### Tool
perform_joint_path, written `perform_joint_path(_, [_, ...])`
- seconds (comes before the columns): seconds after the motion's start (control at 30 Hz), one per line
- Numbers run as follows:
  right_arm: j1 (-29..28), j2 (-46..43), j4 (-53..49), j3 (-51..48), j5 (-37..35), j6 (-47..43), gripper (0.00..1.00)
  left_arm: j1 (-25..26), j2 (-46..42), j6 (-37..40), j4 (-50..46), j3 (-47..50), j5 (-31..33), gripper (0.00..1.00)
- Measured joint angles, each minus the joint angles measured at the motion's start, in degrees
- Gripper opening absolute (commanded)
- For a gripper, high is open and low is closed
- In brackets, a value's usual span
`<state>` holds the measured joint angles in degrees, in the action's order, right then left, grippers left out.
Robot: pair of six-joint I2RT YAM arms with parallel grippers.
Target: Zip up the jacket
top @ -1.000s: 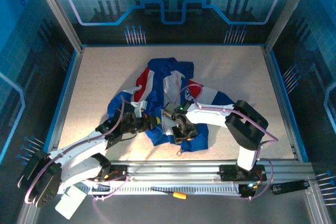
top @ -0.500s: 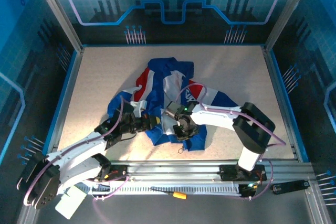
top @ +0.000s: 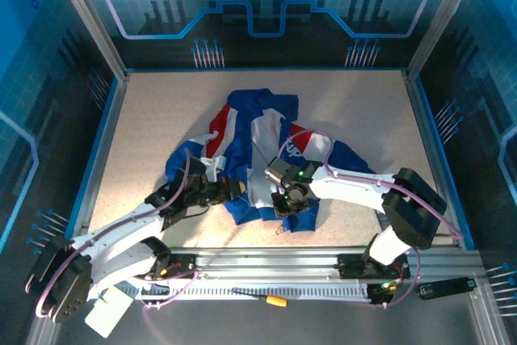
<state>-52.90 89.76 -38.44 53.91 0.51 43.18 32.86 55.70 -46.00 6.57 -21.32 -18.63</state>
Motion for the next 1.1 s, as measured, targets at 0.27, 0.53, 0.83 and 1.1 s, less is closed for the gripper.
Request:
perform_joint_path(0.27, [0.9, -0.3, 1.2, -2.5, 0.6, -0.3, 0.25, 0.0, 0.0, 0.0, -0.3, 0.0, 0.0, 0.00])
perform_joint_path(0.53, [0.9, -3.1, 0.3, -2.6, 0.1, -0.5, 0.16, 0.0, 0.1, 0.0, -0.3, 0.0, 0.0, 0.00])
perform_joint_path(0.83, [0.9, -4.7, -0.1, -2.6, -0.1, -0.5, 0.00, 0.1, 0.2, 0.0, -0.3, 0.0, 0.0, 0.00])
perform_joint_path(1.1, [1.9, -20.5, 6.5, -7.2, 2.0, -0.8, 0.00, 2.6, 0.0, 0.9, -0.1, -2.0, 0.0, 0.00])
